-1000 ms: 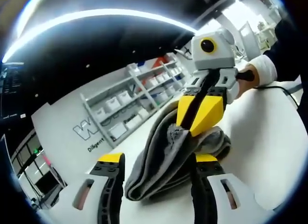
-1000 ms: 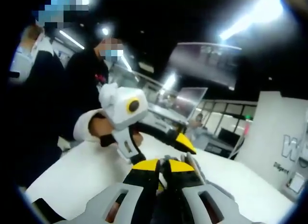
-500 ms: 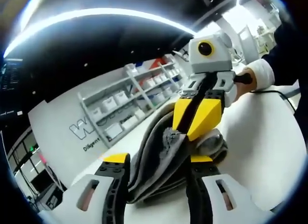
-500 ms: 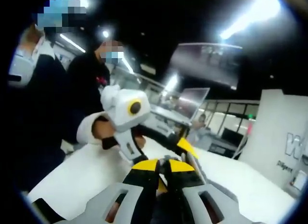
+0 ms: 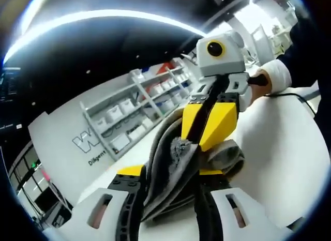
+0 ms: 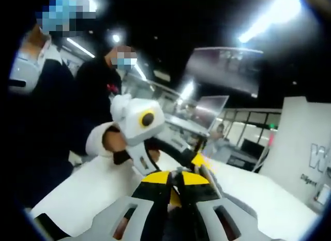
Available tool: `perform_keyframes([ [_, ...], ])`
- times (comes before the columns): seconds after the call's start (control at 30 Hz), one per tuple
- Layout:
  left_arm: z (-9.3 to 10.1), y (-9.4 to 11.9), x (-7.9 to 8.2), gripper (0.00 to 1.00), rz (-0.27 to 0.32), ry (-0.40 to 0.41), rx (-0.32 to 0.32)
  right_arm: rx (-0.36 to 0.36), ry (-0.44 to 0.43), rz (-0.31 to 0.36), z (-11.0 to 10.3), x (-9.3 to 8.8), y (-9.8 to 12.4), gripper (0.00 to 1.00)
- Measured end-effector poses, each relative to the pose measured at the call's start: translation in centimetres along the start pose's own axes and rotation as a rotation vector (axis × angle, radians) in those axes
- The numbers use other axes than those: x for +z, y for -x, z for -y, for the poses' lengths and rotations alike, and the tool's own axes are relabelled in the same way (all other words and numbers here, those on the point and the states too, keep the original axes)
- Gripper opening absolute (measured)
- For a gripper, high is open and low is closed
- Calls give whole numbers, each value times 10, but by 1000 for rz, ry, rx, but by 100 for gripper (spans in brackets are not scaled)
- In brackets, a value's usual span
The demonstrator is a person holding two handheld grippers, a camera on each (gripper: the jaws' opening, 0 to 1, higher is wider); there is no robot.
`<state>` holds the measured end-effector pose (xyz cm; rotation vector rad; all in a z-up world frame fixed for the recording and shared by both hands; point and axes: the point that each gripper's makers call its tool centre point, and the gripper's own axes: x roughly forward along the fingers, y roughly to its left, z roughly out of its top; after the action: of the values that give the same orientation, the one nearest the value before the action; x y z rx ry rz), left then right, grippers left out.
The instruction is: Open the folded towel by lifting each exposed corner and separating the folded layers until the towel lies flat within the target outline without major curled edges
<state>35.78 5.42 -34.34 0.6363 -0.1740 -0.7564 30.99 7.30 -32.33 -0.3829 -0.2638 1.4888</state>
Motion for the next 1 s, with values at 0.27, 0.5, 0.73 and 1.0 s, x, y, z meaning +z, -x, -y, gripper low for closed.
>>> perform_keyframes([
  [0.27, 0, -2, -1, 32, -10, -10, -4, 11, 3, 1, 1, 0, 0, 2],
  [0.5, -1, -3, -2, 27, -7, -19, -15, 6, 19, 1, 3, 0, 1, 3],
  [0.73, -5, -3, -4, 22, -8, 8, -9, 6, 46, -2, 2, 0, 3, 4],
  [1.0, -12, 0, -1, 16, 6, 29, 25, -18, 137, 0, 2, 4, 7, 6],
])
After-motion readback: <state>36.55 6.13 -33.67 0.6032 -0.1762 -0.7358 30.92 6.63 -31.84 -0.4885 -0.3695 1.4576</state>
